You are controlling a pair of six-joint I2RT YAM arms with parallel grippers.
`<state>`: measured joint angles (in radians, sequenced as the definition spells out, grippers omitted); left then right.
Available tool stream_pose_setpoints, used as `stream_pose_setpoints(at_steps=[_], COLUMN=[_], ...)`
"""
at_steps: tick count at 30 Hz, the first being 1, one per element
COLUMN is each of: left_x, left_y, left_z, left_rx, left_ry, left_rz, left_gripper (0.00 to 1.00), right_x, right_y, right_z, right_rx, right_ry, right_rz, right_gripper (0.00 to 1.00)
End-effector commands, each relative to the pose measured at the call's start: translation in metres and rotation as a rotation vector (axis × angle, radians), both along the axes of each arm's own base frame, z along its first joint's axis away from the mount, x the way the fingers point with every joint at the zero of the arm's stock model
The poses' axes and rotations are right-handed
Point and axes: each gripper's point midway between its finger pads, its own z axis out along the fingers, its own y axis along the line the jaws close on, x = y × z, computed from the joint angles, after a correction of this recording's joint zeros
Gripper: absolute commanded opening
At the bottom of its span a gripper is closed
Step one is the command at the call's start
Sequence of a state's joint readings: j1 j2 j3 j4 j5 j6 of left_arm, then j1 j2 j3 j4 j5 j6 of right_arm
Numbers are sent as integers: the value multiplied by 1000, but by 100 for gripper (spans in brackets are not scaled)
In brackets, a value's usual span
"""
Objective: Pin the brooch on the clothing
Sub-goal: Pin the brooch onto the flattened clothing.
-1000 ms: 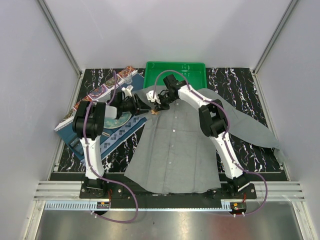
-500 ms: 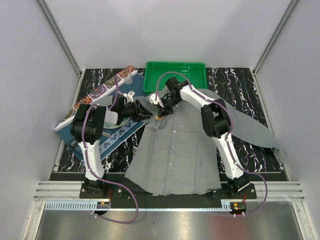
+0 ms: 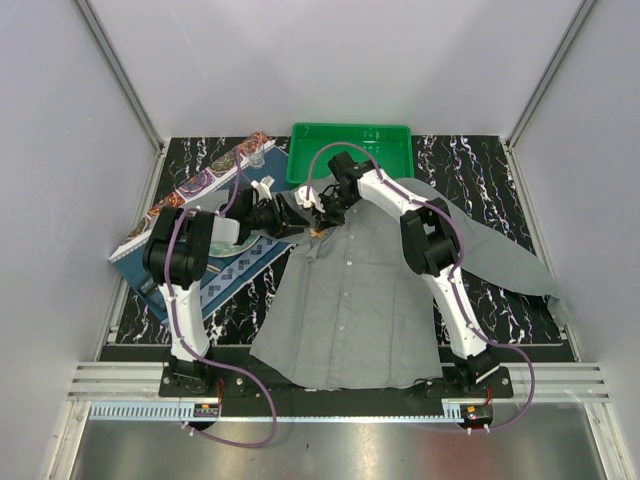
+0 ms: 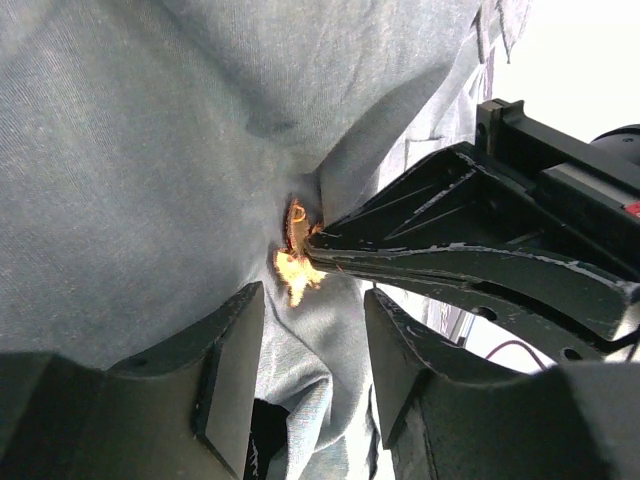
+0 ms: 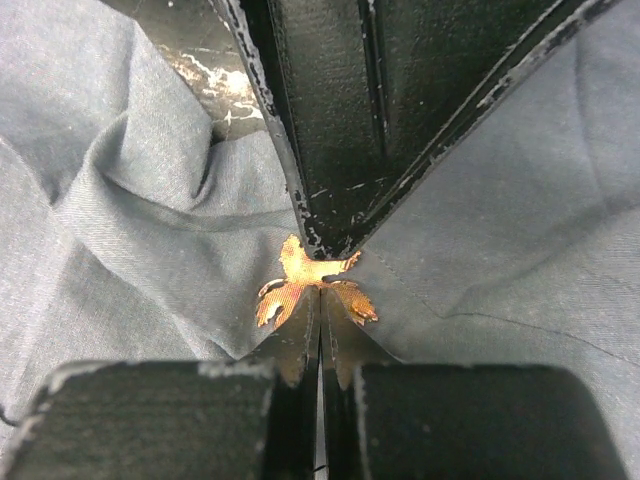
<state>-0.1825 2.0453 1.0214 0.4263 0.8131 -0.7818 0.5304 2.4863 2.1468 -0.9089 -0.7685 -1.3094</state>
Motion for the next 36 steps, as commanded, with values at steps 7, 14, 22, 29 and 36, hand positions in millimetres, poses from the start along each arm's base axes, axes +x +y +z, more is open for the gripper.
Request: stream_pose_setpoints(at_steps=[7,14,22,29,36], left_x=[6,9,13,10,6], left_y=[-15,-20,-20,-18,-19], left_z=[19,14,6,-1,-7], left_rx=[9,44,65,105,124], left_ry=[-79,-78,-58,-40,-28], left_rz=[-18,-23,-11,-26,-40], left_gripper=[45,43,42,38,36], right_x=[-8,-8,-9,-7,-7], right_y=[2,2,2,1,2], right_z=[-9,-9,-7,-8,-8], right_rx=[-21,-19,-15,-15,-16], right_ry=[-28,-34,-50,-48,-47], right_rz=[30,29,43,37,34], right_gripper=[2,2,3,4,5])
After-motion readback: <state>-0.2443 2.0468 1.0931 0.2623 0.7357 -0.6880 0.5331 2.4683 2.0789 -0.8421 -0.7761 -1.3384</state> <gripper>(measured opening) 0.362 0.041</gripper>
